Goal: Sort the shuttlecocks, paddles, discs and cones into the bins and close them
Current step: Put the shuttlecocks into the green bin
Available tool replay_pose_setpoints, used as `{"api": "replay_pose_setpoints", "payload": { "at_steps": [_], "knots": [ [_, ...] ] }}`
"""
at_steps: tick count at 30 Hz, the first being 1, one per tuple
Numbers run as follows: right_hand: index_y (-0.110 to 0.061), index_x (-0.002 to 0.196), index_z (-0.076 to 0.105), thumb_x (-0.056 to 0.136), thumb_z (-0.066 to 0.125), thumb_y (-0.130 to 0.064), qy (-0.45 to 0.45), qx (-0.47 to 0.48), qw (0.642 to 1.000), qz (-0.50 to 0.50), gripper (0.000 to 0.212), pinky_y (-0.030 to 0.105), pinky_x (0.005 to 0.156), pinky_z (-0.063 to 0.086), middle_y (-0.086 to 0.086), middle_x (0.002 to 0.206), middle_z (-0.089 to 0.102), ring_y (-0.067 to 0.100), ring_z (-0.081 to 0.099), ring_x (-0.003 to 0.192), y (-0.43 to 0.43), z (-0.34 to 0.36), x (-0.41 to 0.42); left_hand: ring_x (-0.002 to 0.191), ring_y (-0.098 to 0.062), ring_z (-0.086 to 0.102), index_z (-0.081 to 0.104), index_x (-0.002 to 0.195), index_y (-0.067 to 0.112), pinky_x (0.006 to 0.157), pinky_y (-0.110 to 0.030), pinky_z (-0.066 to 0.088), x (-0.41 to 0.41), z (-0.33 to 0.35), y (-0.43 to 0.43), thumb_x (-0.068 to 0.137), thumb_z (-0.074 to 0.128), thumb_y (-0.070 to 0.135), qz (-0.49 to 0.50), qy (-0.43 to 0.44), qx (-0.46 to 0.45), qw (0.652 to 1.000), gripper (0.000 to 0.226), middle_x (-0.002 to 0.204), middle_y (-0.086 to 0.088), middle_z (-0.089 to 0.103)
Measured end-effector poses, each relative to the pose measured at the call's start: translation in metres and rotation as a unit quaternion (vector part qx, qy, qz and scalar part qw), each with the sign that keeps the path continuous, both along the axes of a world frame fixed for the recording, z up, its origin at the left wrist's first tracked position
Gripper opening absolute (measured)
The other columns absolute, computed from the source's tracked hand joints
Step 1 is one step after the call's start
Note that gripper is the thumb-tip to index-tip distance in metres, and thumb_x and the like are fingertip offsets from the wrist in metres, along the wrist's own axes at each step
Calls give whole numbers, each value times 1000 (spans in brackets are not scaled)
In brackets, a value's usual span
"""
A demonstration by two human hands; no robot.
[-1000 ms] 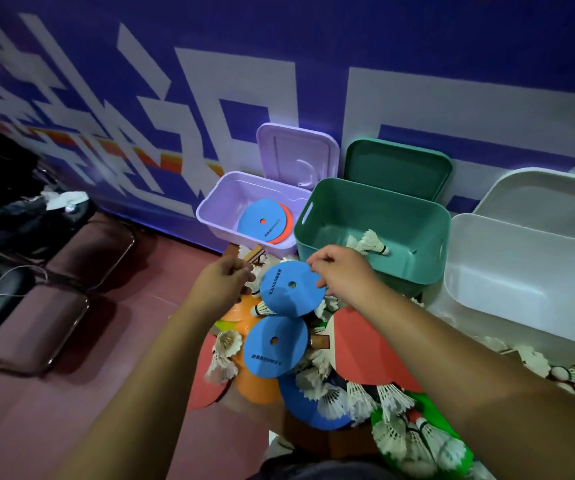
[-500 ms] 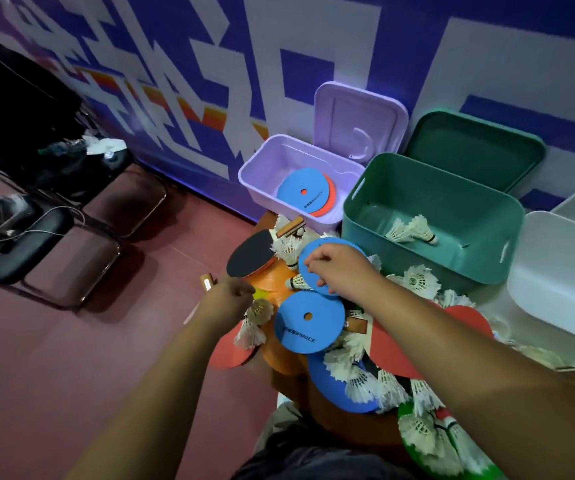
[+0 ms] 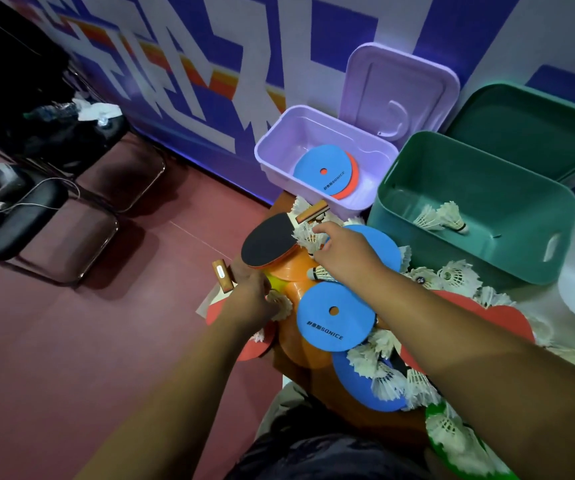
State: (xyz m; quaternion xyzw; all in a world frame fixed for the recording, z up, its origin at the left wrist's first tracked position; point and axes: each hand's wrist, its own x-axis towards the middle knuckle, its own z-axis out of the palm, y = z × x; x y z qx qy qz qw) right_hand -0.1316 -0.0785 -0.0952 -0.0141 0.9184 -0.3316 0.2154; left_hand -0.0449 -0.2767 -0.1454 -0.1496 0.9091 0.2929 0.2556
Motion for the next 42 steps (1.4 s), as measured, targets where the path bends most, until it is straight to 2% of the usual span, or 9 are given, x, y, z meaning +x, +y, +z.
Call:
{"api": "replay_pose_setpoints", "payload": {
  "at_steps": [3, 6, 9, 14, 22, 25, 33, 39, 42],
  "knots": [
    [-36, 141, 56, 97, 59, -19, 18, 56, 998, 37, 48, 40, 67, 57, 4, 101, 68, 24, 65, 86, -10, -10, -4, 83, -16, 67, 59, 115, 21, 65, -29, 60, -4, -9, -3, 96, 69, 20, -15, 24, -21, 999, 22, 105, -1, 68],
    [-32, 135, 65, 102, 57, -22, 30, 124, 990, 55, 36, 44, 84, 60, 5, 124, 67, 30, 65, 107, -17, -17, -7, 81, -12, 66, 67, 114, 19, 60, -20, 50, -6, -12, -9, 100, 64, 22, -25, 49, -28, 998, 15, 106, 1, 71],
    [-31, 119, 72, 103, 56, -24, 43, 152, 986, 51, 24, 45, 83, 61, 2, 120, 64, 29, 64, 101, -20, -19, -6, 74, -10, 62, 72, 106, 18, 56, -18, 41, -8, -10, -18, 102, 60, 21, -7, 85, -25, 996, 13, 98, 1, 73],
    [-30, 102, 73, 100, 58, -25, 66, 60, 996, -7, 16, 43, 79, 60, -2, 106, 66, 23, 66, 91, -17, -17, 1, 78, -14, 59, 70, 105, 16, 62, -23, 41, -17, -2, -31, 98, 59, 17, 0, 116, 12, 993, 13, 94, 2, 68],
    [-27, 101, 71, 101, 62, -23, 73, -54, 986, -143, 10, 30, 72, 48, -6, 98, 68, 16, 64, 90, 27, 21, 9, 71, -17, 69, 66, 98, 26, 64, -36, 56, -47, 37, -6, 97, 62, 21, 29, 157, 111, 981, 6, 81, 3, 70],
    [-21, 107, 73, 101, 63, -22, 76, -106, 969, -208, 12, 33, 75, 56, -8, 92, 69, 17, 68, 87, 60, 35, 16, 65, -22, 71, 65, 92, 31, 61, -41, 60, -59, 50, 16, 96, 65, 28, 44, 161, 164, 972, 4, 73, 4, 70],
    [-33, 91, 71, 96, 65, -27, 126, -91, 936, -317, 10, 38, 84, 59, -12, 88, 71, 19, 73, 85, 165, 69, 39, 64, -21, 65, 64, 93, 10, 57, -36, 56, -83, 86, 99, 95, 64, 20, 47, 154, 241, 957, 11, 75, -6, 62],
    [-29, 100, 72, 98, 61, -26, 148, -106, 908, -378, 12, 42, 87, 59, -10, 92, 71, 19, 72, 90, 224, 92, 49, 70, -19, 69, 65, 103, 15, 65, -38, 59, -94, 105, 140, 100, 62, 22, 23, 156, 249, 956, 8, 84, -6, 66],
    [-31, 125, 67, 99, 60, -28, 123, -118, 908, -383, 27, 42, 85, 61, -8, 106, 70, 19, 73, 89, 238, 97, 51, 72, -20, 70, 64, 106, 13, 66, -37, 59, -101, 112, 156, 101, 62, 22, 9, 157, 248, 956, 11, 87, -7, 67]
  ]
}}
